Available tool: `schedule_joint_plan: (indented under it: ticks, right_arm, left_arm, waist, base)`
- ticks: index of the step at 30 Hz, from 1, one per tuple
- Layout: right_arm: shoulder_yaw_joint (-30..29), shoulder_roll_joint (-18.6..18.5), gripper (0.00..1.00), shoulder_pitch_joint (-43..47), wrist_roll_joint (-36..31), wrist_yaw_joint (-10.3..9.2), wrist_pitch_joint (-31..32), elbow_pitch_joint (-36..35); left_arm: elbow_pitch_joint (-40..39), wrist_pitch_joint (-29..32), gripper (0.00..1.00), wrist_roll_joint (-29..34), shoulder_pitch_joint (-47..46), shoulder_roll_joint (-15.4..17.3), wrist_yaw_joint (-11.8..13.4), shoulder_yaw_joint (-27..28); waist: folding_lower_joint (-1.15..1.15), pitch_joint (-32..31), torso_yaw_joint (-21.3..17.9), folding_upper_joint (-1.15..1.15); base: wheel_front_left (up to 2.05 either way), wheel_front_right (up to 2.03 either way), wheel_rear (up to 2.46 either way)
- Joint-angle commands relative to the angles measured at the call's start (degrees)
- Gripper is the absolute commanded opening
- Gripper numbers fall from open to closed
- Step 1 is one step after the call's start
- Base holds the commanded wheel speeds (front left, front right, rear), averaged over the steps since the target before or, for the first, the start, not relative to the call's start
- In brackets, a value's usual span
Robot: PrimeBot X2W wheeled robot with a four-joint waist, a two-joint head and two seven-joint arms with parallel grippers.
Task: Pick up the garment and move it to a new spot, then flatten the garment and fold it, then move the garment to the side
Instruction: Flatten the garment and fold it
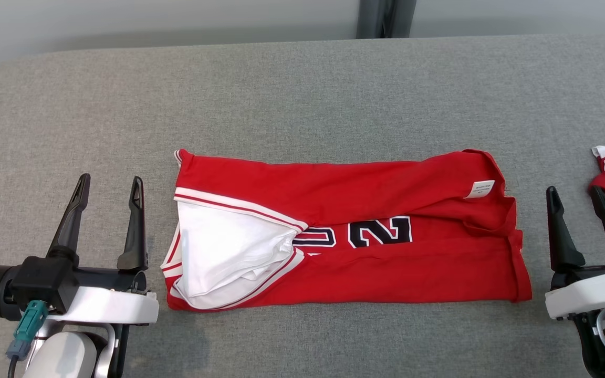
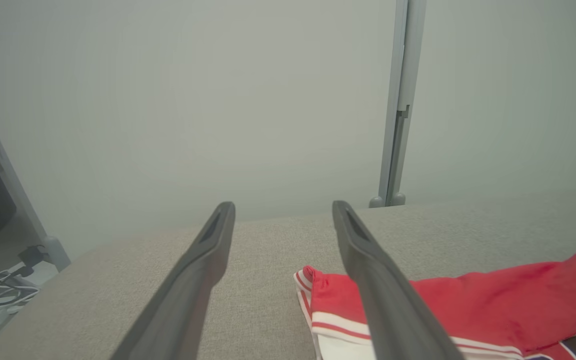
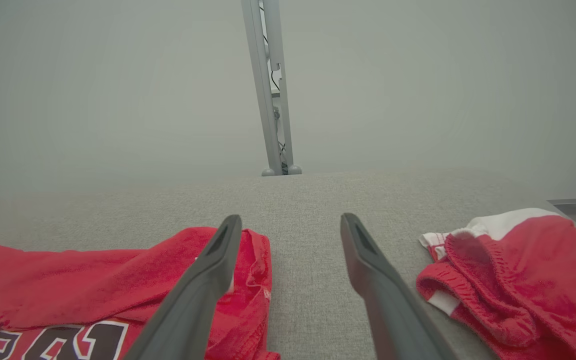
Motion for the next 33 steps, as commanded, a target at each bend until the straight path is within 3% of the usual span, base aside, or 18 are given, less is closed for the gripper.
schedule_joint_plan:
  ticks: [1,18,19,21,27,33]
  right_arm:
    - [-0.57,-0.47,1.0,-0.91,0.43,0.0,0.34,1.43]
    - [8.61,1.98,1.0,-9.42,7.26,0.0,-2.69,23.17]
    - [9.25,2.14,0.87,-9.83,7.86,0.0,-2.81,24.07]
    - [10.75,2.42,0.0,-10.25,8.96,0.0,-3.06,25.74]
    - [13.13,0.76,0.0,-10.7,11.79,-0.02,-4.02,28.05]
    - [9.41,-3.84,0.0,-10.79,12.33,-0.13,-5.03,24.81]
  left_arm:
    - [0.05,-0.2,1.0,0.5,-0.67,0.02,-0.29,0.07]
    - [0.56,-0.03,1.0,0.96,-3.52,-1.17,-0.93,-2.02]
    - [0.62,-0.04,1.0,0.94,-3.66,-1.19,-0.94,-1.97]
    - [0.78,-0.07,1.0,0.95,-3.74,-1.15,-0.91,-1.87]
    - [1.01,-0.12,1.0,0.44,-4.06,-1.43,-1.06,-1.43]
    - [1.23,-0.14,1.0,0.18,-3.6,-1.24,-0.87,-0.73]
  waist:
    - [0.0,0.18,0.2,0.0]
    - [0.0,4.25,1.24,0.0]
    - [0.0,4.42,1.21,0.0]
    - [0.0,4.68,1.11,0.0]
    - [0.0,5.01,0.54,0.0]
    - [0.0,5.14,-0.84,0.0]
  base:
    - [0.0,0.0,0.0]
    - [0.0,0.0,0.0]
    - [0.0,0.0,0.0]
    - [0.0,0.0,0.0]
    - [0.0,0.0,0.0]
    - [0.0,0.0,0.0]
